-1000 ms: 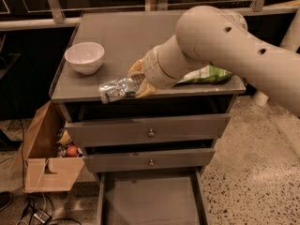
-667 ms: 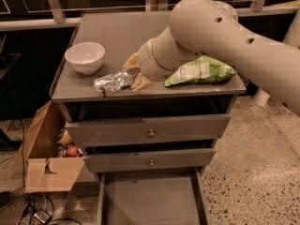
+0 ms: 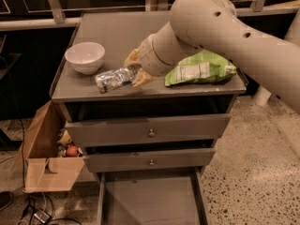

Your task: Pick redbull can from bottom drawer and place on counter

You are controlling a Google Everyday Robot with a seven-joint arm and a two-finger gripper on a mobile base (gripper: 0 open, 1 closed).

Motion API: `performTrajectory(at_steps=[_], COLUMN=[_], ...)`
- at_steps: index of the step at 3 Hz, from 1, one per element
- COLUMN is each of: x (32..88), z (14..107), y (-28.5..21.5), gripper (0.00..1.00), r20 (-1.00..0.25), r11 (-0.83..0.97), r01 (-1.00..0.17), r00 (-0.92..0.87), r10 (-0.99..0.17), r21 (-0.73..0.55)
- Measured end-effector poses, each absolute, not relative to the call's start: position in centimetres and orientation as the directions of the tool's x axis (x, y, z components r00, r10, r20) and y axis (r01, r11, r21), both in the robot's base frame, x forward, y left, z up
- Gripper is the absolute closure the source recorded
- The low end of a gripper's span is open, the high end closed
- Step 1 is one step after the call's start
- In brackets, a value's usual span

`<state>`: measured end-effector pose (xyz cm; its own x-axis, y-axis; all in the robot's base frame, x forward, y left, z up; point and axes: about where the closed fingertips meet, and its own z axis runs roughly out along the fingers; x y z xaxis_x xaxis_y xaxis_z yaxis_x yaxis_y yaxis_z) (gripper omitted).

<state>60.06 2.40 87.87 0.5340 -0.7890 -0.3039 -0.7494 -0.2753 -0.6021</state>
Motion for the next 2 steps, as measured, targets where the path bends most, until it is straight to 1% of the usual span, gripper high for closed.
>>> performTrajectory(at_steps=[2], x=[65.2], z=[89.2], y=[2.5], gripper=[1.00], r20=[-0.261], r11=[-0.305], r01=[-0.732], r00=[0.549], r10=[-0.794], r21=[-0.610])
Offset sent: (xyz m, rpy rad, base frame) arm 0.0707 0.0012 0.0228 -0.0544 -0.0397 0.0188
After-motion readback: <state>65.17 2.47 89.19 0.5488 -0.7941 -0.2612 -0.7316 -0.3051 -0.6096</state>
